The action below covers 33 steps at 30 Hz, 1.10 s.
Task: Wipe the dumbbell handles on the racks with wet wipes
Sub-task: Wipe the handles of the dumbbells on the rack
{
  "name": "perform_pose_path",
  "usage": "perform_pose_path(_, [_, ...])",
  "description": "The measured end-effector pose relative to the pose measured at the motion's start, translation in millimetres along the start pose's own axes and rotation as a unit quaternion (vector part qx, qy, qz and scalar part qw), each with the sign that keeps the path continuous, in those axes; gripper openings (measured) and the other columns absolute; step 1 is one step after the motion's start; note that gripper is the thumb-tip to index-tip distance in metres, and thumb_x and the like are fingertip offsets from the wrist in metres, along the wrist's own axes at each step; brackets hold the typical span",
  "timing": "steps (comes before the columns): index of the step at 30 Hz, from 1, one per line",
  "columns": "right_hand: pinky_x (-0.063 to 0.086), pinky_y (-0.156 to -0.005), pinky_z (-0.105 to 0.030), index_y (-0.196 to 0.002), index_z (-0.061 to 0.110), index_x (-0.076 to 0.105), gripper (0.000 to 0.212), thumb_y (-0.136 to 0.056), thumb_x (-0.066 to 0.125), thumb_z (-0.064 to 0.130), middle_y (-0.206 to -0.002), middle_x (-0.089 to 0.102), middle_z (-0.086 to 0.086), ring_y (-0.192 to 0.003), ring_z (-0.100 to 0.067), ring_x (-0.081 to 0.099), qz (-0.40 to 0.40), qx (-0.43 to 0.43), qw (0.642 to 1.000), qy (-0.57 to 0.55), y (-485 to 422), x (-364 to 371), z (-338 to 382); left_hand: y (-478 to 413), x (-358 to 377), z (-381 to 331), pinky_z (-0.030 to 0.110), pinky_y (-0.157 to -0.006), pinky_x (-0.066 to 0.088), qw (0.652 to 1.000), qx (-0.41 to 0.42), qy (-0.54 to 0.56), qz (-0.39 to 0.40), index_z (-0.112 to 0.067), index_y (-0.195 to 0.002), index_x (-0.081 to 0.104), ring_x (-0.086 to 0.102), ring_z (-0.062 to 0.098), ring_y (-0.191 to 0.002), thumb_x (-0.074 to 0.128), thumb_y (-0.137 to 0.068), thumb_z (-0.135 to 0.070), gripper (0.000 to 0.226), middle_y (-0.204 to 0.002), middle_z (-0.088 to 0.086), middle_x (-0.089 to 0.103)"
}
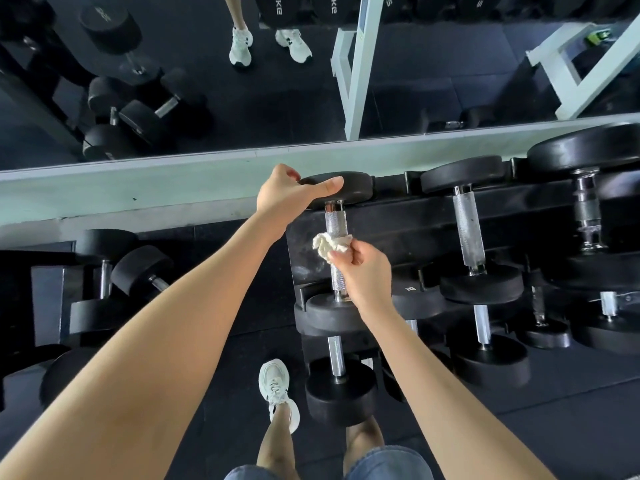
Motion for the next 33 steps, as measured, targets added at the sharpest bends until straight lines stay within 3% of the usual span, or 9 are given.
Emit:
perform_pose_path(4, [0.023, -0.046, -0.015, -0.072, 0.017, 0.057, 0.019, -0.089, 0.06, 0.025, -0.056, 0.047, 0.011, -0.05, -0.004, 0.04, -0.094, 0.009, 0.992, 0.079, -8, 9, 16, -1, 2, 0, 0.026, -0.069, 0.044, 1.0, 0.005, -0.013, -0.012, -0.02, -0.11, 0.043, 0.046, 0.007, -0.081, 0.074, -0.062, -0.065, 0.073, -0.087, -0.012, 0.046])
perform_pose_path(9, [0.034, -0.047, -0.005, -0.073, 0.01, 0.054, 0.018, -0.09, 0.056, 0.015, -0.06, 0.051, 0.008, -0.053, -0.004, 0.043, -0.116, 0.05, 0.992, 0.014, -23, 10, 52, -3, 4, 0, 0.026, -0.071, 0.046, 0.999, 0.014, -0.033, -0.022, -0.02, -0.107, 0.044, 0.046, 0.006, -0.077, 0.073, -0.061, -0.067, 0.072, -0.086, -0.01, 0.048])
perform_pose_path(12, [0.035, -0.047, -0.007, -0.083, 0.009, 0.063, 0.013, -0.092, 0.055, 0.016, -0.076, 0.064, 0.0, -0.062, -0.005, 0.049, -0.147, 0.055, 0.987, -0.035, -29, 10, 57, -3, 4, 0, 0.028, -0.073, 0.048, 0.999, 0.019, -0.036, -0.029, -0.02, -0.106, 0.045, 0.046, 0.005, -0.076, 0.072, -0.061, -0.068, 0.071, -0.085, -0.01, 0.047])
perform_pose_path(14, [0.037, -0.053, -0.007, -0.09, 0.01, 0.068, 0.019, -0.095, 0.051, 0.016, -0.08, 0.066, 0.002, -0.066, -0.004, 0.051, -0.125, 0.016, 0.992, -0.003, -17, 7, 46, -1, 4, 1, 0.028, -0.072, 0.046, 0.999, 0.017, -0.031, -0.025, -0.019, -0.107, 0.045, 0.046, 0.005, -0.078, 0.073, -0.062, -0.067, 0.072, -0.087, -0.011, 0.048])
perform_pose_path(19, [0.029, -0.053, -0.014, -0.07, 0.014, 0.061, 0.027, -0.095, 0.05, 0.011, -0.061, 0.055, 0.004, -0.056, -0.007, 0.043, -0.017, -0.072, 0.982, 0.175, 6, -11, 9, 0, 1, 0, 0.027, -0.073, 0.045, 1.0, 0.017, -0.022, -0.015, -0.019, -0.108, 0.044, 0.047, 0.006, -0.081, 0.073, -0.062, -0.067, 0.072, -0.088, -0.011, 0.048])
perform_pose_path(23, [0.032, -0.048, -0.016, -0.071, 0.006, 0.071, 0.027, -0.091, 0.057, 0.016, -0.057, 0.058, 0.003, -0.049, -0.004, 0.047, -0.026, -0.09, 0.989, 0.115, -48, -18, 41, 3, 1, -1, 0.025, -0.071, 0.043, 0.999, 0.023, -0.022, -0.019, -0.019, -0.106, 0.045, 0.048, 0.009, -0.084, 0.073, -0.063, -0.067, 0.07, -0.088, -0.011, 0.048])
perform_pose_path(26, [0.03, -0.044, -0.014, -0.055, 0.019, 0.054, 0.039, -0.094, 0.055, 0.021, -0.049, 0.046, 0.009, -0.042, -0.001, 0.042, -0.01, -0.107, 0.98, 0.166, -50, -15, 43, 3, 2, 0, 0.026, -0.072, 0.043, 0.999, 0.021, -0.022, -0.021, -0.018, -0.106, 0.046, 0.049, 0.009, -0.085, 0.073, -0.062, -0.067, 0.071, -0.088, -0.01, 0.048])
perform_pose_path(29, [0.023, -0.047, -0.02, -0.072, 0.014, 0.054, 0.027, -0.097, 0.047, 0.019, -0.053, 0.035, 0.013, -0.05, -0.004, 0.036, 0.057, -0.11, 0.967, 0.22, -7, -11, 15, 2, 1, 0, 0.024, -0.069, 0.042, 0.999, 0.019, -0.02, -0.016, -0.018, -0.107, 0.045, 0.047, 0.006, -0.081, 0.072, -0.062, -0.067, 0.072, -0.088, -0.01, 0.048])
perform_pose_path(33, [0.026, -0.053, -0.022, -0.062, 0.012, 0.047, 0.028, -0.086, 0.062, 0.017, -0.054, 0.044, 0.007, -0.052, -0.007, 0.039, 0.102, -0.09, 0.971, 0.196, 8, -18, -7, 3, 4, 0, 0.023, -0.066, 0.042, 0.999, 0.019, -0.02, -0.018, -0.018, -0.107, 0.044, 0.045, 0.005, -0.078, 0.072, -0.063, -0.067, 0.072, -0.086, -0.01, 0.047])
Point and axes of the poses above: each hand's wrist, its own y-axis away from the middle knuckle, its own x-axis out of the palm, z = x × y, the point moved 3 cm from there along -y, towards the middle knuckle
